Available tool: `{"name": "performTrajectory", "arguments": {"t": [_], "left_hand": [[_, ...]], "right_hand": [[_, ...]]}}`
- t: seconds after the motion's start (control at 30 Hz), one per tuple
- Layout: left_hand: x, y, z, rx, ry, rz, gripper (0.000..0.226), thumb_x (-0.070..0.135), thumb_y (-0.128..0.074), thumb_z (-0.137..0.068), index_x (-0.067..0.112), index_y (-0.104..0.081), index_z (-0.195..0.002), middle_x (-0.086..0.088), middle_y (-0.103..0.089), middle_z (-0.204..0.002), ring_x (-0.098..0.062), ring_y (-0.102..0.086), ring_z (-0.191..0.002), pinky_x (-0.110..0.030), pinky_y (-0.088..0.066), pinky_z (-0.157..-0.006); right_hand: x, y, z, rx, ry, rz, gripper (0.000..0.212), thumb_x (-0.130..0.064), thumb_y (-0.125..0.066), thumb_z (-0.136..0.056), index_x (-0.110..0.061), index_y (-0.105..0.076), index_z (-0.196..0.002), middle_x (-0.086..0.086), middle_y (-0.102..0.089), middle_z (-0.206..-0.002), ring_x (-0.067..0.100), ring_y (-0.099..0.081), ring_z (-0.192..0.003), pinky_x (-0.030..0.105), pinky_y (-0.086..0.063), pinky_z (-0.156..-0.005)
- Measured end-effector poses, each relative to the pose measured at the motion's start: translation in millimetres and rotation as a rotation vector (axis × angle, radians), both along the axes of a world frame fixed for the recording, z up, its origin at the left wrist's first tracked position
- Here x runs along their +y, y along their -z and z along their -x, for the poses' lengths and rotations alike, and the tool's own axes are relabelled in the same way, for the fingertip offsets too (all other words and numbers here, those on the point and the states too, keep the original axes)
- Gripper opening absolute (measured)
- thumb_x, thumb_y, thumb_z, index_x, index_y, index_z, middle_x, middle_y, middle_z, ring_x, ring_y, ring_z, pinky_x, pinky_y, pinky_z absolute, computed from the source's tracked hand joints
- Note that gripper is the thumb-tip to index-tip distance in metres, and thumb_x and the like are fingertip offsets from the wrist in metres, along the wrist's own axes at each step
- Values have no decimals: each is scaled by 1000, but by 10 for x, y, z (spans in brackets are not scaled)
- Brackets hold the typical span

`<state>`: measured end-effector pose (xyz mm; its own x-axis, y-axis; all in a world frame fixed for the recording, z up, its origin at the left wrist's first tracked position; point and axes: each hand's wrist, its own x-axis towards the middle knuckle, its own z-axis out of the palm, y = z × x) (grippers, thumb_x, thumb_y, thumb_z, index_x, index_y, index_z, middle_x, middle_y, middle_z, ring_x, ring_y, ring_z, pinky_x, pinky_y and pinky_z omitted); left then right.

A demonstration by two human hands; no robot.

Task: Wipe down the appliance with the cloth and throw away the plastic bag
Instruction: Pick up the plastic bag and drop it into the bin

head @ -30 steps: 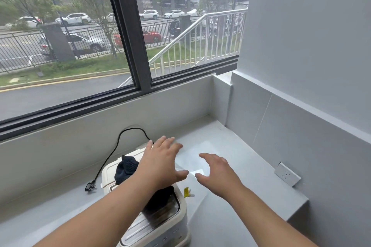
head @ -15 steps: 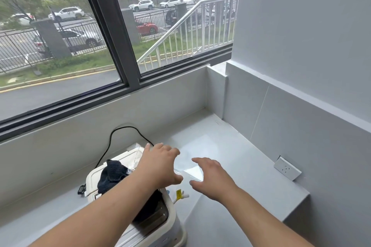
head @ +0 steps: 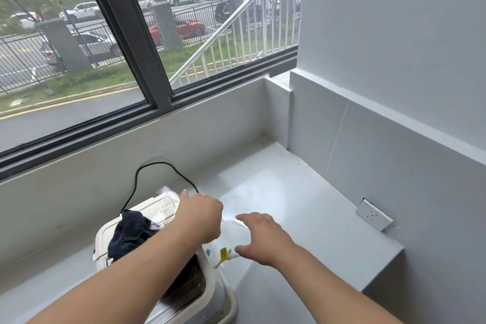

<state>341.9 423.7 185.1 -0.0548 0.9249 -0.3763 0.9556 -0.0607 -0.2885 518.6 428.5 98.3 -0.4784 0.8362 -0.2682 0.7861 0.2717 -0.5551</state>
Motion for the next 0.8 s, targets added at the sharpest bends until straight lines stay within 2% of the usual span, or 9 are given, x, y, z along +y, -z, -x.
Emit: {"name": "performTrajectory", "arguments": {"t": [0.13, 0.17, 0.23, 0.3, 0.4, 0.57, 0.8], "left_hand": [[32, 61, -42, 37, -1, -6, 19, 13, -52, -88, 25, -65, -89, 4, -65, -95, -25, -64, -105, -50, -33, -116], [42, 85, -53, 35, 5, -15, 20, 13, -51, -89, 25, -66, -91, 4, -67, -97, -24, -65, -104, -48, -37, -112], [63, 127, -97, 10, 26, -46, 24, 16, -49, -93, 26, -70, -102, 5, -71, -101, -23, -67, -101, -39, -43, -94], [78, 148, -174, -42, 52, -74, 25, 20, -48, -97, 28, -71, -106, 6, -73, -101, -21, -67, -98, -35, -39, -81], [107, 161, -295, -109, 74, -107, 27, 22, -48, -98, 31, -70, -108, 7, -73, -103, -21, -66, -100, -34, -35, -79], [168, 190, -397, -143, 95, -143, 25, 24, -48, -100, 31, -70, -109, 8, -73, -104, -21, -66, -99, -33, -38, -76], [196, 243, -491, -210, 70, -134, 18, 29, -50, -99, 32, -67, -105, 8, -71, -105, -21, -65, -100, -32, -46, -75]], "right_hand": [[12, 84, -4, -9, -2, 15, 78, -47, -68, -81, -37, -38, -153, -7, -48, -151, 20, -37, -141, 40, -46, -104], [16, 106, -12, -9, 0, 18, 78, -47, -67, -81, -36, -38, -153, -7, -48, -150, 20, -37, -140, 40, -47, -103], [27, 143, -29, -10, 6, 21, 77, -48, -67, -81, -36, -39, -152, -7, -49, -149, 21, -39, -139, 40, -48, -101], [43, 173, -51, -13, 10, 19, 75, -49, -67, -82, -36, -41, -151, -6, -51, -148, 21, -41, -138, 40, -48, -99], [75, 203, -104, -25, 31, 13, 65, -48, -65, -87, -34, -46, -148, -5, -54, -144, 22, -44, -134, 40, -48, -97], [137, 204, -277, -7, 95, -6, 30, -38, -52, -98, -31, -62, -126, -4, -63, -124, 22, -51, -120, 37, -49, -86], [225, 121, -545, 2, 168, -28, 28, -26, -45, -97, -33, -70, -107, -8, -68, -113, 18, -59, -105, 34, -54, -81]]}}
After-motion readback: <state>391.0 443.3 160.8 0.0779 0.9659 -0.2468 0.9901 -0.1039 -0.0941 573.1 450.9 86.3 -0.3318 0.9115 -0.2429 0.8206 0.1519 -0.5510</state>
